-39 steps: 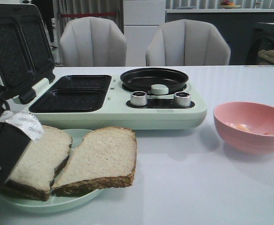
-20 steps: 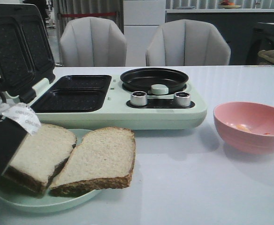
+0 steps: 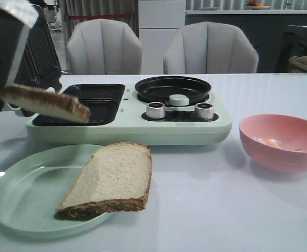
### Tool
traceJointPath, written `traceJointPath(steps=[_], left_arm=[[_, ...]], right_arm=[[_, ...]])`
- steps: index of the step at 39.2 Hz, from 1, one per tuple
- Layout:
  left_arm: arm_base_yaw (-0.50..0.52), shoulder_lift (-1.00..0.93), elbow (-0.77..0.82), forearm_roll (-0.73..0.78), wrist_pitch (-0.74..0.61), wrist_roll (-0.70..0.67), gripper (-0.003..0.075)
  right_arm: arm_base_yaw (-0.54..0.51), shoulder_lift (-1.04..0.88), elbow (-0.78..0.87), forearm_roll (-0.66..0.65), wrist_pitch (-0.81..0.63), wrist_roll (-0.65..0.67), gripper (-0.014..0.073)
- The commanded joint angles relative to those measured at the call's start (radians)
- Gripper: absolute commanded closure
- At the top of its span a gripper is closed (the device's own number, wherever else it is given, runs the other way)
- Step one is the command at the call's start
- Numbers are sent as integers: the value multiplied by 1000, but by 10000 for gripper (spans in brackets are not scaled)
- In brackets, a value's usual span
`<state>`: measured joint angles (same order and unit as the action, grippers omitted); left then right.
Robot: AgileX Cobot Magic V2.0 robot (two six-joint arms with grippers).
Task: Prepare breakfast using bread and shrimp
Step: 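Lift the bread slice and carry it over the sandwich maker plates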
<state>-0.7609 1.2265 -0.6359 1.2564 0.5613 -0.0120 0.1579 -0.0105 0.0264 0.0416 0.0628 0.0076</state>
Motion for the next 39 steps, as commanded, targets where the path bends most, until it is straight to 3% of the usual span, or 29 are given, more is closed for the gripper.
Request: traceJointPath(steps=[1, 8, 39], left_arm=[[8, -27, -96, 15, -3, -12, 606], [81, -6, -221, 15, -115, -12, 606], [334, 497, -746, 81, -193, -12, 606]], right_arm=[[-5, -21, -16, -6, -77, -8, 419], [-5, -21, -16, -6, -77, -8, 419], [-5, -21, -16, -6, -77, -8, 419]])
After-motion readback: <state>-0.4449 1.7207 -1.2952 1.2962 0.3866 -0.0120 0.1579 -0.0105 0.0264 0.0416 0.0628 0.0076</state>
